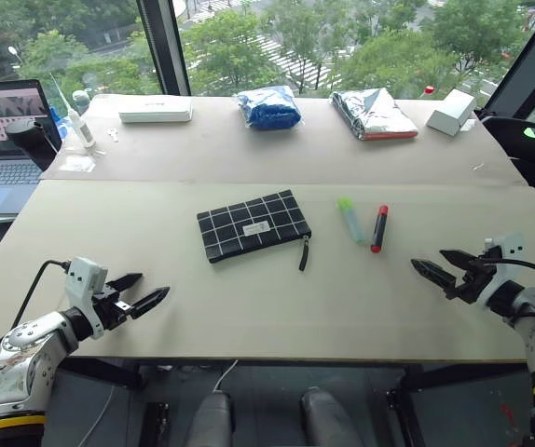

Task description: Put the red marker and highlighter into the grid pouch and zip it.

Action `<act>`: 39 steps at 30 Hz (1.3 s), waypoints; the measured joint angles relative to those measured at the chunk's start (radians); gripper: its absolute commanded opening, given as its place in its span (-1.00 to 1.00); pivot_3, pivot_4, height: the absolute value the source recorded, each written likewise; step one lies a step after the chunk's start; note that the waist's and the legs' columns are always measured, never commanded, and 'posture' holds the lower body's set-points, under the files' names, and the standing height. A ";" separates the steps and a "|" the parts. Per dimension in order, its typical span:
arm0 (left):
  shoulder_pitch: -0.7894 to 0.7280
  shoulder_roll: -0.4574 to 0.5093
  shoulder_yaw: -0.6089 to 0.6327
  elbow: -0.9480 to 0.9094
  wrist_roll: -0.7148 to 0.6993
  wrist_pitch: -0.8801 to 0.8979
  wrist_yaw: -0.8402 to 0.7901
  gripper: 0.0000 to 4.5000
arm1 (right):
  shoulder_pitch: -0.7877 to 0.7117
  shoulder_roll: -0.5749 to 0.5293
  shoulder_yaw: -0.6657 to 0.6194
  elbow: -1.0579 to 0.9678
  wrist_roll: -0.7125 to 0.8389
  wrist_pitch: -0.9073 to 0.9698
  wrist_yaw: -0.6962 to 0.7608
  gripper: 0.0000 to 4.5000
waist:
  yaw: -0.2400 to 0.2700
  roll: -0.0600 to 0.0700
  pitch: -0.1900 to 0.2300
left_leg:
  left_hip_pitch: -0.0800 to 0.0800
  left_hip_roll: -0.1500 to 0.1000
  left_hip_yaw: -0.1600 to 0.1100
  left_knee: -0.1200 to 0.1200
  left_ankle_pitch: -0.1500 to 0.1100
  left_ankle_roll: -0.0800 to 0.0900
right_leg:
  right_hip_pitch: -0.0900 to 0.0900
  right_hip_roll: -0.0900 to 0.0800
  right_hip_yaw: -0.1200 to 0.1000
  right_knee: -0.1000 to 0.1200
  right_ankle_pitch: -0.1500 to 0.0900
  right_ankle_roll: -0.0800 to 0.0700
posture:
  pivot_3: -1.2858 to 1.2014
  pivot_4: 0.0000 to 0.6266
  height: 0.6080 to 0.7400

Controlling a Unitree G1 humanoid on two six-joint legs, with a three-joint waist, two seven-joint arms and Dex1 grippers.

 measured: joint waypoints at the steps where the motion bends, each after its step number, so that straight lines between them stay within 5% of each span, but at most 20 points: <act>1: 0.000 0.000 0.000 0.000 0.000 0.000 0.000 0.98 | 0.000 0.000 0.000 0.000 0.000 0.000 0.000 1.00 | 0.000 0.000 0.000 | 0.000 0.000 0.000 0.000 0.000 0.000 | 0.000 0.000 0.000 0.000 0.000 0.000 | 0.03 -0.52 1.00; 6: -0.033 0.000 -0.011 0.032 0.004 -0.005 -0.008 0.98 | 0.000 0.009 0.001 0.000 0.000 0.000 -0.004 1.00 | 0.001 0.000 0.000 | 0.000 0.000 0.000 0.000 0.000 0.000 | 0.000 0.000 0.000 0.000 0.000 0.000 | 0.03 -0.52 1.00; 12: -0.119 0.080 -0.156 0.237 0.245 -0.457 -0.117 1.00 | -0.001 0.028 -0.007 -0.036 0.038 0.034 -0.015 0.22 | 0.003 0.000 0.000 | 0.001 0.000 0.000 0.000 0.000 0.000 | 0.000 0.000 0.000 0.000 0.000 0.000 | 0.03 -0.52 1.00; 20: -0.319 0.094 -0.245 0.517 0.456 -0.876 -0.056 1.00 | -0.035 0.029 0.007 -0.170 0.106 0.122 -0.002 -0.97 | 0.014 0.001 0.000 | 0.001 0.000 0.000 0.000 0.000 0.000 | 0.000 0.000 0.000 0.002 0.000 0.000 | 0.03 -0.52 1.00; 27: -0.461 0.065 -0.336 0.672 0.557 -1.069 -0.011 1.00 | -0.217 0.152 0.173 -0.274 0.092 0.184 -0.095 -0.97 | 0.023 0.001 0.000 | 0.001 0.000 -0.001 0.001 0.000 0.000 | 0.000 0.000 0.000 0.003 0.000 0.000 | 0.03 -0.52 1.00; 34: -0.557 0.051 -0.401 0.805 0.615 -1.192 0.023 1.00 | -0.385 0.300 0.460 -0.215 -0.139 0.198 -0.237 -0.97 | 0.029 0.001 -0.001 | 0.001 -0.001 -0.001 0.003 0.000 0.000 | 0.000 0.000 -0.001 0.006 0.000 0.000 | 0.03 -0.52 1.00; 39: -0.599 0.039 -0.426 0.860 0.634 -1.241 0.060 1.00 | -0.507 0.362 0.531 -0.075 -0.256 0.200 -0.329 -0.97 | 0.041 0.002 -0.001 | 0.001 -0.001 -0.001 0.003 0.000 0.000 | 0.000 0.000 -0.002 0.006 0.001 0.000 | 0.03 -0.52 1.00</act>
